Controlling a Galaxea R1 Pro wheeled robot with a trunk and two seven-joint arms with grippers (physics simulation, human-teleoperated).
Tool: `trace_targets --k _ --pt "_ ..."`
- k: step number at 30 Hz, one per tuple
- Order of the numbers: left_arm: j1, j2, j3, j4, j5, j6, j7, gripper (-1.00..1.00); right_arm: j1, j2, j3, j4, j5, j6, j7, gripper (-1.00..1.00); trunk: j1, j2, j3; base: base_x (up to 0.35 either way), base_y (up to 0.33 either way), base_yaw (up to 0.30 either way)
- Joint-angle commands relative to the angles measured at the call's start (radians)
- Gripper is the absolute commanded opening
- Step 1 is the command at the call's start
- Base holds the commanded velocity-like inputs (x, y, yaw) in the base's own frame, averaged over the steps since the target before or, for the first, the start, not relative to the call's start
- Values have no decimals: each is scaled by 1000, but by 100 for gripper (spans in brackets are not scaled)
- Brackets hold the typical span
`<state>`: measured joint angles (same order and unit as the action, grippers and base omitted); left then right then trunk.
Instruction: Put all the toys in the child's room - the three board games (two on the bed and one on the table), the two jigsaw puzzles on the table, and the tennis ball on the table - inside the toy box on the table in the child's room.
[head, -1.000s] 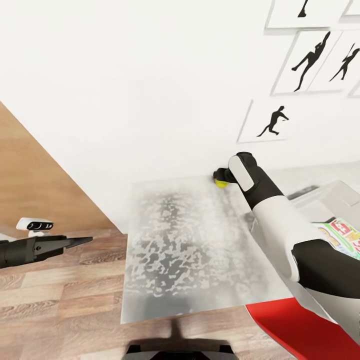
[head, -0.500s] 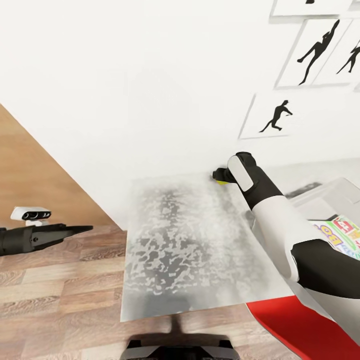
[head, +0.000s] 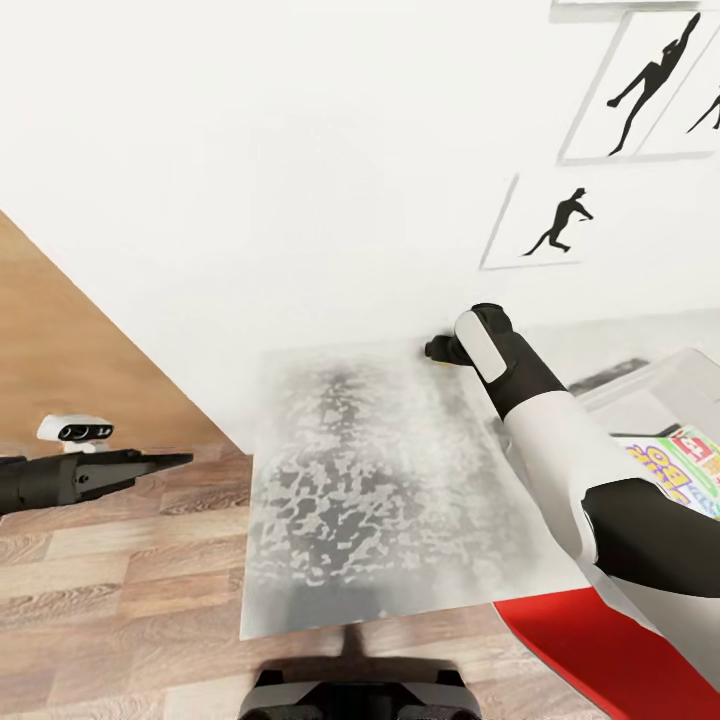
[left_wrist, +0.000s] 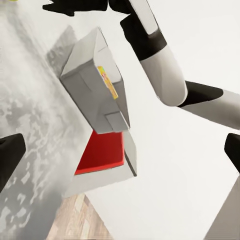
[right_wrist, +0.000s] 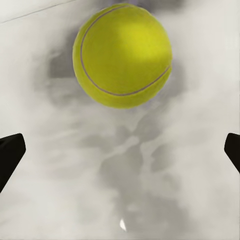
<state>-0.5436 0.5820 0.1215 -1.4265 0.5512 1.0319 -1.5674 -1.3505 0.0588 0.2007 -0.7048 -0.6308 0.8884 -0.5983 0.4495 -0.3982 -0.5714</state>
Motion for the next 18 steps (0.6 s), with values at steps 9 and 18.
trace_targets --k 9,18 --pt "18 -4 -38 10 0 2 -3 100 -10 -2 3 -1 -9 2 -10 100 0 -2 -16 0 0 0" --pt "19 -5 -52 11 0 0 -3 100 -61 -1 3 -1 -10 7 -11 100 0 -2 -31 0 0 0"
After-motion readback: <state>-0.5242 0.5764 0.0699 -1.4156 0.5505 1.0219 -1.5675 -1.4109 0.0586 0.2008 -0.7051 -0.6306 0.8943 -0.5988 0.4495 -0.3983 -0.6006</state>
